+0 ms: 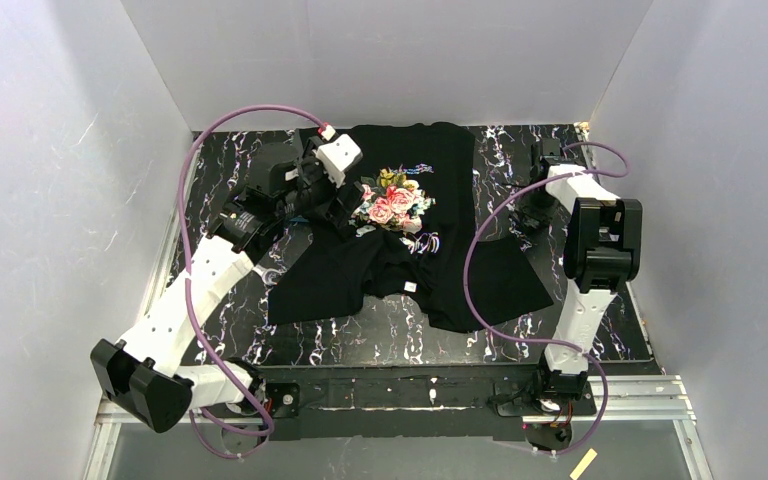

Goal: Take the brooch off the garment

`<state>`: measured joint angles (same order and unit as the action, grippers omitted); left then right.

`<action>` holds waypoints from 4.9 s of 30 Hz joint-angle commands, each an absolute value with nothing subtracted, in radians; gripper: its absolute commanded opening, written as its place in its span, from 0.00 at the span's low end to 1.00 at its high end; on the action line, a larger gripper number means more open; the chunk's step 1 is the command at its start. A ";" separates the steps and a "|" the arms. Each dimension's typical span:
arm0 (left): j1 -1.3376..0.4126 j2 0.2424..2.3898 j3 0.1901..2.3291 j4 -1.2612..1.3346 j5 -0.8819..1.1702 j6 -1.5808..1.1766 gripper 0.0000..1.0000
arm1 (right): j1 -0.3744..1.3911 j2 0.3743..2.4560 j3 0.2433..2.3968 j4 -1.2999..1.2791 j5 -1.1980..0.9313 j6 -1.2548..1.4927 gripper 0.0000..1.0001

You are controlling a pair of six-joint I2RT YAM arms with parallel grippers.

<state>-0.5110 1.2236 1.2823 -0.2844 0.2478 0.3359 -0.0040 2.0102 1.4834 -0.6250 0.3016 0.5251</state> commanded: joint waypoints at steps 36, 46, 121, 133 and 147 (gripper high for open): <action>-0.440 1.291 1.311 -0.297 0.350 0.331 0.79 | -0.002 2.053 1.596 -0.594 0.310 0.540 0.68; -0.423 1.295 1.309 -0.335 0.351 0.308 0.82 | -0.002 1.959 1.586 -0.606 0.201 0.507 0.95; -0.006 1.008 0.579 -0.999 0.026 1.381 0.00 | 0.192 1.576 0.816 -0.882 0.238 -0.839 0.84; 0.256 1.231 0.731 -0.931 0.020 1.514 0.00 | 0.166 1.591 0.853 -0.928 0.226 -0.853 0.84; 0.412 1.307 0.718 -0.851 -0.032 1.688 0.00 | 0.156 1.586 0.848 -0.959 0.230 -0.881 0.84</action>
<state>0.3912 1.2926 0.7040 -0.8368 -0.0029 1.6363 0.1627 1.5902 0.8303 -0.9188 0.2337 -0.8429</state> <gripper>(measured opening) 0.013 0.838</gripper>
